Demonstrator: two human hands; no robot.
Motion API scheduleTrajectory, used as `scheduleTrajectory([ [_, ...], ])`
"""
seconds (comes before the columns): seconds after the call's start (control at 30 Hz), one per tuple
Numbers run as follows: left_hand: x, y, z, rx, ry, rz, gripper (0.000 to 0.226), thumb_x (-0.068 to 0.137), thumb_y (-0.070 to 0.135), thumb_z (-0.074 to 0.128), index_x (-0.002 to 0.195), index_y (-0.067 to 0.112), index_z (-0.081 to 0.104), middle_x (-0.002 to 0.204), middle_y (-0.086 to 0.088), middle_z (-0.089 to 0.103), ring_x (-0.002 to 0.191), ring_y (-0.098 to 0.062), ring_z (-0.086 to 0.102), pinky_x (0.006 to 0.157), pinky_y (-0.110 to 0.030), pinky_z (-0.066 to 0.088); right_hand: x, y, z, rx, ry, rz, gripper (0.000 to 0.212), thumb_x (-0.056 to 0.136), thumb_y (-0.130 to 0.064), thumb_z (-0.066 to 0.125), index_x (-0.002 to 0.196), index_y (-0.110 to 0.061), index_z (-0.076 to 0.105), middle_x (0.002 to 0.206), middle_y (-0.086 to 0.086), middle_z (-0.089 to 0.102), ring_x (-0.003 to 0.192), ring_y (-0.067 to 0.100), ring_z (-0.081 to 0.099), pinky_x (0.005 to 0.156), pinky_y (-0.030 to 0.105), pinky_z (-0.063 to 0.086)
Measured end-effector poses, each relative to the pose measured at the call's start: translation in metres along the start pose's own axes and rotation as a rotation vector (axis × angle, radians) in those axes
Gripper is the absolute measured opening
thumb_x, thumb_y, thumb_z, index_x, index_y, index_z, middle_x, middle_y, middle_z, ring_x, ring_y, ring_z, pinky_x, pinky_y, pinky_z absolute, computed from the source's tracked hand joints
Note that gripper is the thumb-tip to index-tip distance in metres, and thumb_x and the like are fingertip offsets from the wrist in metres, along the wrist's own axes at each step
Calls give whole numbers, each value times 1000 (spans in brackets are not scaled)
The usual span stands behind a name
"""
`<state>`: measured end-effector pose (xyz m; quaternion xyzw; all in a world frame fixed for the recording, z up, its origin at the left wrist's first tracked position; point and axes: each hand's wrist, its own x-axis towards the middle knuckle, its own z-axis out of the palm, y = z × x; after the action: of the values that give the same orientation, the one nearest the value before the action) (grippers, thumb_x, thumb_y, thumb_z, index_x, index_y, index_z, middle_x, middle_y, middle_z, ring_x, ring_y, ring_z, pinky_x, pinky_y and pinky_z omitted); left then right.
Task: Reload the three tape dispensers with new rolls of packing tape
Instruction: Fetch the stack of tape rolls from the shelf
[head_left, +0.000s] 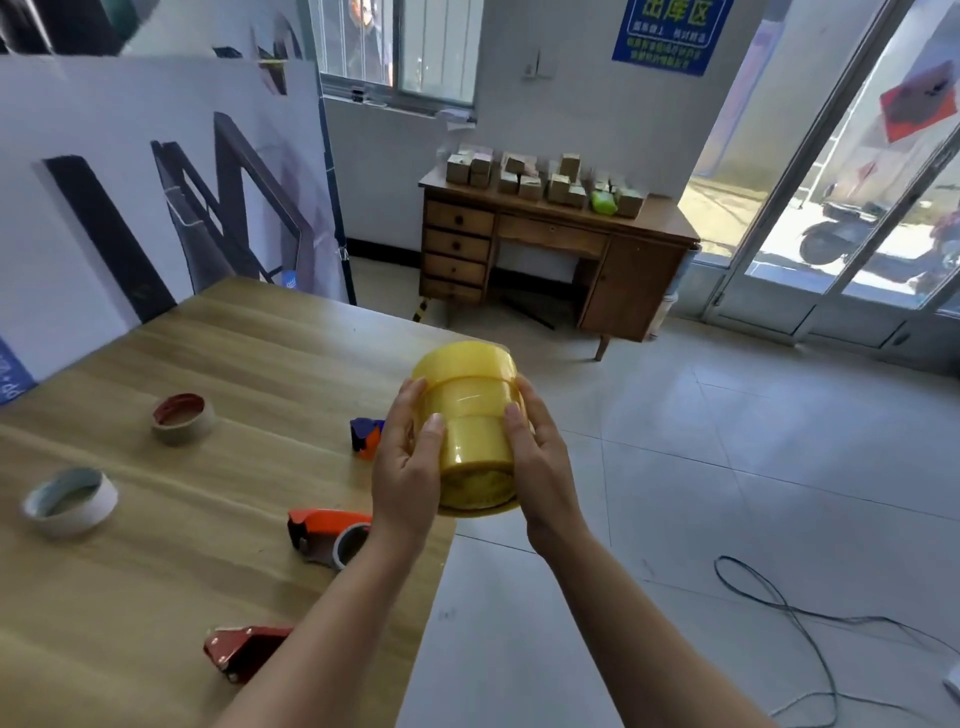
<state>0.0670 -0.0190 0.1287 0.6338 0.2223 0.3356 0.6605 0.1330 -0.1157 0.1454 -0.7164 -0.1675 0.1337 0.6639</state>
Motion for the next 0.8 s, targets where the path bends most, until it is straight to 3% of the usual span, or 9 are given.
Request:
scheduleTrajectory([
  [0.17, 49, -16, 24, 9, 80, -17, 38, 97, 30, 44, 134, 41, 44, 148, 7, 36, 133, -17, 38, 107, -50, 40, 65, 11, -2, 32, -63, 18, 45, 101, -40, 44, 145, -39, 39, 144, -3, 43, 123, 17, 49, 96, 35, 50],
  [0.4, 123, -43, 77, 10, 237, -96, 56, 81, 44, 45, 136, 36, 46, 145, 5, 42, 129, -19, 44, 104, -49, 43, 174, 32, -16, 25, -218, 45, 47, 101, -39, 45, 147, -35, 38, 147, 1, 44, 130, 21, 46, 109, 47, 41],
  [0.57, 165, -67, 111, -86, 356, -212, 49, 78, 42, 50, 127, 42, 53, 137, 5, 49, 120, -21, 52, 96, -50, 49, 244, 51, -24, -27, -351, 93, 49, 100, -41, 45, 147, -30, 38, 149, 1, 44, 133, 21, 44, 112, 47, 37],
  [0.7, 195, -83, 121, -68, 429, -303, 48, 78, 41, 51, 126, 41, 53, 133, 3, 52, 116, -21, 54, 95, -47, 50, 288, 68, -17, -74, -432, 184, 52, 100, -44, 44, 149, -29, 36, 152, 1, 41, 135, 21, 42, 114, 45, 35],
  [0.8, 220, -97, 121, -35, 472, -364, 41, 86, 36, 51, 127, 39, 52, 133, 3, 52, 118, -23, 51, 99, -48, 46, 318, 84, -7, -110, -494, 256, 52, 99, -48, 42, 149, -31, 36, 149, 0, 43, 126, 17, 44, 105, 35, 37],
])
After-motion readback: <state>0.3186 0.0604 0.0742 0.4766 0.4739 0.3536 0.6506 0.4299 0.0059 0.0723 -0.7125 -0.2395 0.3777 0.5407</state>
